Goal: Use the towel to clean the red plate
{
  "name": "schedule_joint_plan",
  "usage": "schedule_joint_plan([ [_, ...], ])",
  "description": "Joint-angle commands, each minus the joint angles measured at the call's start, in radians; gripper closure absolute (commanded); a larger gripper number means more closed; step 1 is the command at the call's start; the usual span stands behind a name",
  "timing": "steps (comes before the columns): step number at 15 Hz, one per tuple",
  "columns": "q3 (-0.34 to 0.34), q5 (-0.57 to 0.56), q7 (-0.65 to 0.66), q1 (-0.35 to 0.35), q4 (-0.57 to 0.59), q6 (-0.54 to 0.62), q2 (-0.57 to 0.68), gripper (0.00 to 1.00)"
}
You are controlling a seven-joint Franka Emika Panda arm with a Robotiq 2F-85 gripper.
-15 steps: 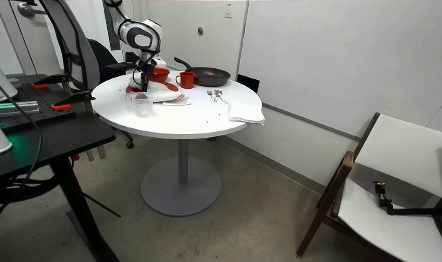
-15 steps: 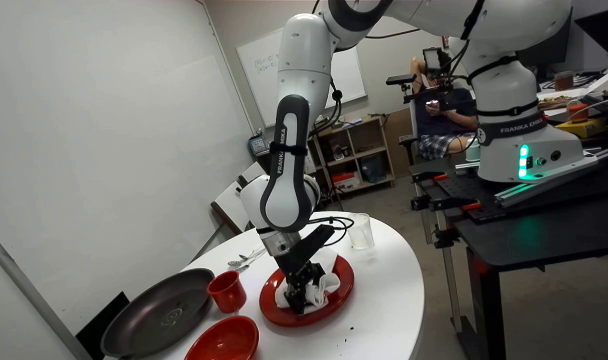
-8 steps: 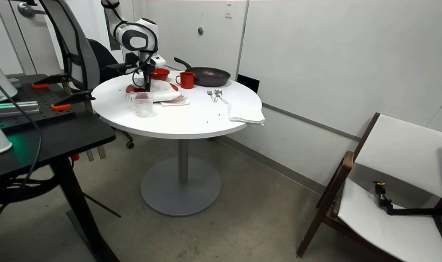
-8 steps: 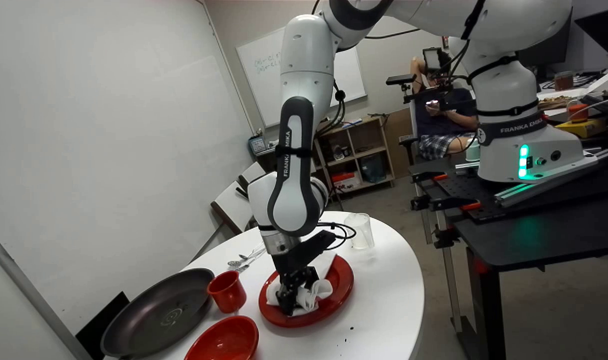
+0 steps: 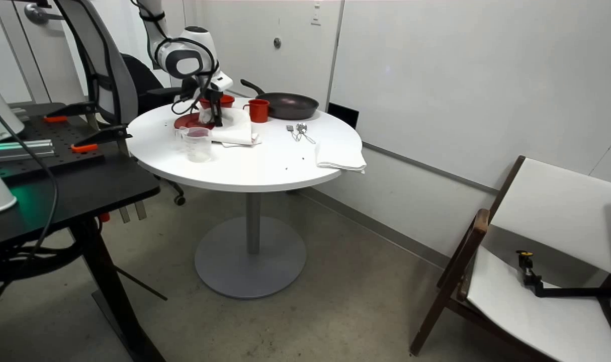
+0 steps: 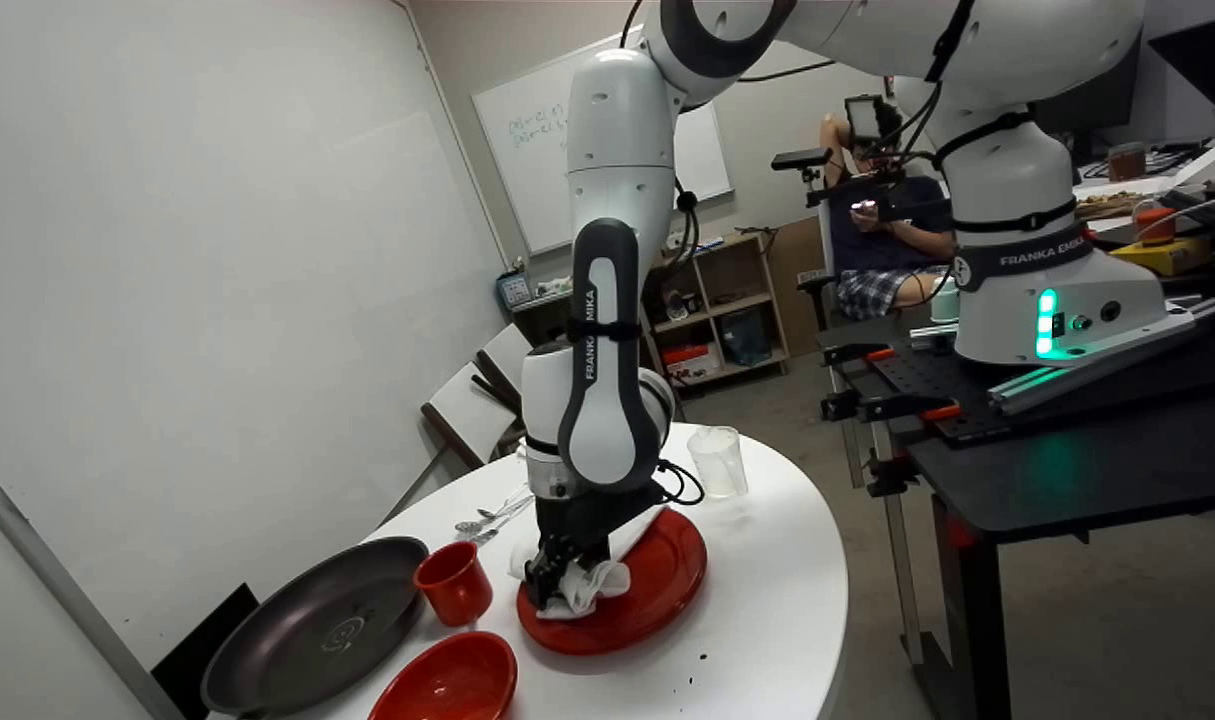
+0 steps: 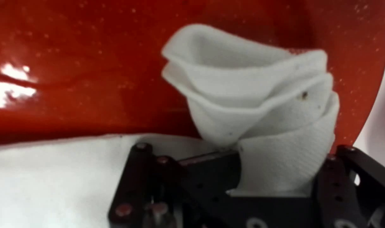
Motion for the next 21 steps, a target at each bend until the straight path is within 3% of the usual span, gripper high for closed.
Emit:
schedule_joint_plan([
  [1,-0.11,0.055,0.041,0.103,-0.001,0.069,0.023,0.98],
  [6,-0.305,0.089,0.103,0.259,-0.008,0.006,0.052,0.98],
  [10,-0.371,0.043,0.152,0.308,-0.02,-0.139,0.042,1.0],
  [21,-0.256,-0.224,0.109,0.155,0.02,-0.686,-0.073,1.0],
])
